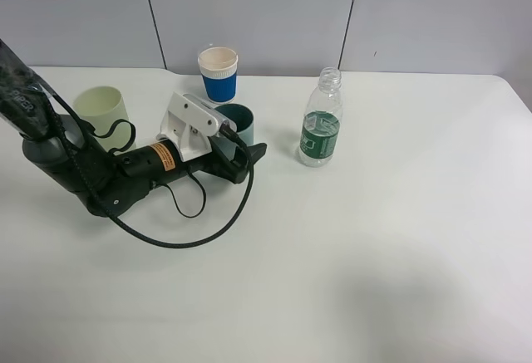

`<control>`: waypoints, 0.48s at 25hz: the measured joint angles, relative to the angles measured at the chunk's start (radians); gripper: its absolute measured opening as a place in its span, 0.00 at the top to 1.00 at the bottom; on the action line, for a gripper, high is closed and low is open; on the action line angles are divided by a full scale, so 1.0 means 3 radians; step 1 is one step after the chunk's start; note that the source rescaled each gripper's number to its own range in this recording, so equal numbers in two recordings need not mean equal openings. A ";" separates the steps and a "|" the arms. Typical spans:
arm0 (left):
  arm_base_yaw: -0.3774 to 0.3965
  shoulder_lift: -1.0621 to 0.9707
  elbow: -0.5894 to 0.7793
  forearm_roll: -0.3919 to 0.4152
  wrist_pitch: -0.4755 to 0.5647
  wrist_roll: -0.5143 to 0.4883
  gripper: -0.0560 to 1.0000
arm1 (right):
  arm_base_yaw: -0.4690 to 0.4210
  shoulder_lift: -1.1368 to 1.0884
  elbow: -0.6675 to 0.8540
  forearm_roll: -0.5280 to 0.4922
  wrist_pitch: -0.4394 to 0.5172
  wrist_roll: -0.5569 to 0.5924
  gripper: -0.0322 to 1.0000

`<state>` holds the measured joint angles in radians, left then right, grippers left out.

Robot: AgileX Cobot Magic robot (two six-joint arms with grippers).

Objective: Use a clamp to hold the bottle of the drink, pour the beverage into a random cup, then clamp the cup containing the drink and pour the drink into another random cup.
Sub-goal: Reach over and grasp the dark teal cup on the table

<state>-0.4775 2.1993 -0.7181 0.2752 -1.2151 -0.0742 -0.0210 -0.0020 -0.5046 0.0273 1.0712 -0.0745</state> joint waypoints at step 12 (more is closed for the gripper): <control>0.0000 0.0070 0.0000 0.0060 0.0003 0.0000 0.22 | 0.0000 0.0000 0.0000 0.0000 0.0000 0.0000 0.18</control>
<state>-0.4775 2.2202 -0.7181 0.2932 -1.2142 -0.0742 -0.0210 -0.0020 -0.5046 0.0273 1.0712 -0.0745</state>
